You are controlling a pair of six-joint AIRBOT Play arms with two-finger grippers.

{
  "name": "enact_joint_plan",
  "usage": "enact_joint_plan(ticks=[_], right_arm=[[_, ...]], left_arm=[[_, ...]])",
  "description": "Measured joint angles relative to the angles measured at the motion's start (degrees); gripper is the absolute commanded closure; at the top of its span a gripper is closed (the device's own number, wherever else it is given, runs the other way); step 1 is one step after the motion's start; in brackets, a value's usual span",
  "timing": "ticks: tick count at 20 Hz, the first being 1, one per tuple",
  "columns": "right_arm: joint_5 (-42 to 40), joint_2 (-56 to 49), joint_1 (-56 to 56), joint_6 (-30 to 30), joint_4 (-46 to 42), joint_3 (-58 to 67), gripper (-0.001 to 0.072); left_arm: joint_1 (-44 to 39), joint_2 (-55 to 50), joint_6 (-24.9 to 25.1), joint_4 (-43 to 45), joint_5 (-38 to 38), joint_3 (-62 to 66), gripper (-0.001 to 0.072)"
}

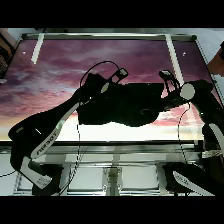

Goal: Fold the clothes and pants, and hang the long-sleeved shirts on hangers.

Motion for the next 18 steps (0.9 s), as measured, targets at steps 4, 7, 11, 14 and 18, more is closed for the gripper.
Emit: enact_joint_plan(ticks=[4,7,11,14,18], right_arm=[[-2.1,0.0,-0.6,0.0,-2.1,0.5,0.0676],[-3.3,0.0,-4.2,0.0,-3.4,3.0,0.0676],[-5.9,-1.1,-13.3,0.0,-1.8,9.6,0.0676],[-5.5,-5.0,-21.2,0.0,3.5,17.2,0.0677],[-2.2,-14.6,-31.0,0.0,20.2,32.6,0.0677]], left_arm=[[6.8,3.8,-8.3,-0.1,0.4,0.0,0.0684],[16.0,10.8,-12.6,0.0,0.3,0.0,0.0683],[31.6,20.0,-18.1,0.0,-2.6,0.0,0.0683],[43.9,23.8,-21.7,-1.5,-5.8,0.0,0.0683],[60.7,25.7,-23.5,-13.2,-7.0,0.1,0.0683]])
